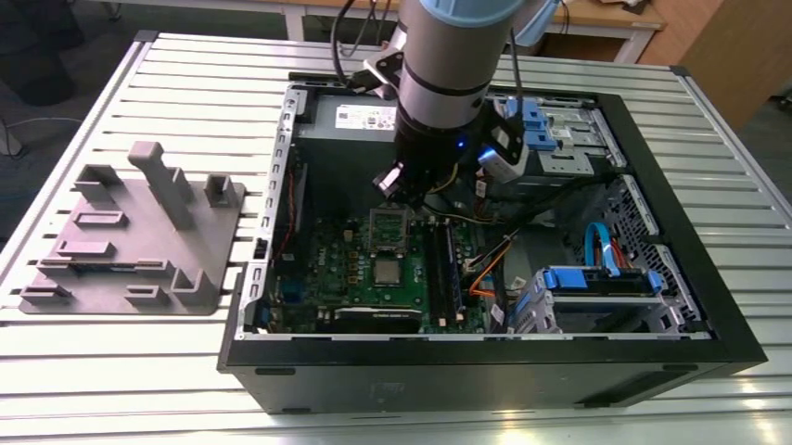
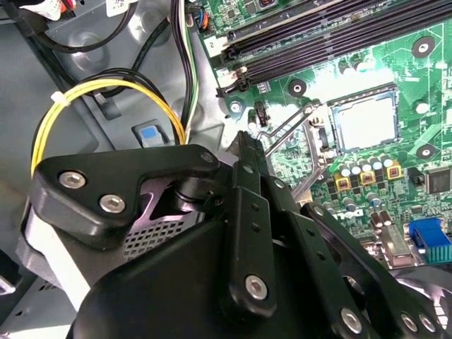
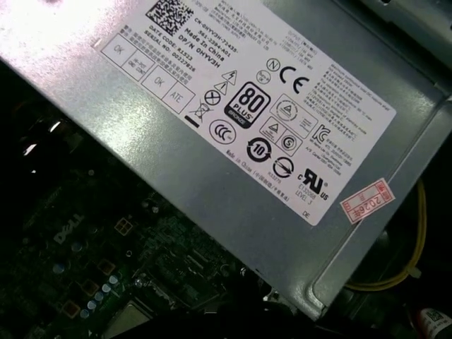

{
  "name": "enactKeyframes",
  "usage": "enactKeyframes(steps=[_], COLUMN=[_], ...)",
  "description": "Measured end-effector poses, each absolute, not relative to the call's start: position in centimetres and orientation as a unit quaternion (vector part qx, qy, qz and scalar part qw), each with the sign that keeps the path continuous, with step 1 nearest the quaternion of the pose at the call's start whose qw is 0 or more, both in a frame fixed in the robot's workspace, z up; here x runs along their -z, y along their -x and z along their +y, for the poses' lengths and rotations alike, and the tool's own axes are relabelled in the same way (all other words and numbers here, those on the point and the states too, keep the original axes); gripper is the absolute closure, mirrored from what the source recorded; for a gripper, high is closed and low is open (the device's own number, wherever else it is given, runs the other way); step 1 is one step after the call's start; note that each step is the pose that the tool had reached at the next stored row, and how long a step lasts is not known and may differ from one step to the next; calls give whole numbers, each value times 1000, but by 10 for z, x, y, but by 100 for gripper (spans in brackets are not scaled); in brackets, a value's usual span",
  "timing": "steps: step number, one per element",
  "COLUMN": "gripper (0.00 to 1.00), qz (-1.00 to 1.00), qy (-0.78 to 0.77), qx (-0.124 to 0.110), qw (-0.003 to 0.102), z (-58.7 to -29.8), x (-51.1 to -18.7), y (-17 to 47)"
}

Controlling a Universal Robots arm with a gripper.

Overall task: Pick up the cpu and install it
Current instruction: 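Close the cpu cover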

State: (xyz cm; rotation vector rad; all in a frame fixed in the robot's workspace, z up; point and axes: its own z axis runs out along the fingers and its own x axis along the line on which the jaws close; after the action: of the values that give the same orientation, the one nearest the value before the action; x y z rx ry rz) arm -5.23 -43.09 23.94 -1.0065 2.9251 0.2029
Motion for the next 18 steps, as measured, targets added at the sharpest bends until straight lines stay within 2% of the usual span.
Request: enactKeyframes(steps=[18], gripper=[89], qz=[941], qy=[332], qx=[-66], qw=[23], z=[-436], x=[-244], y=[53])
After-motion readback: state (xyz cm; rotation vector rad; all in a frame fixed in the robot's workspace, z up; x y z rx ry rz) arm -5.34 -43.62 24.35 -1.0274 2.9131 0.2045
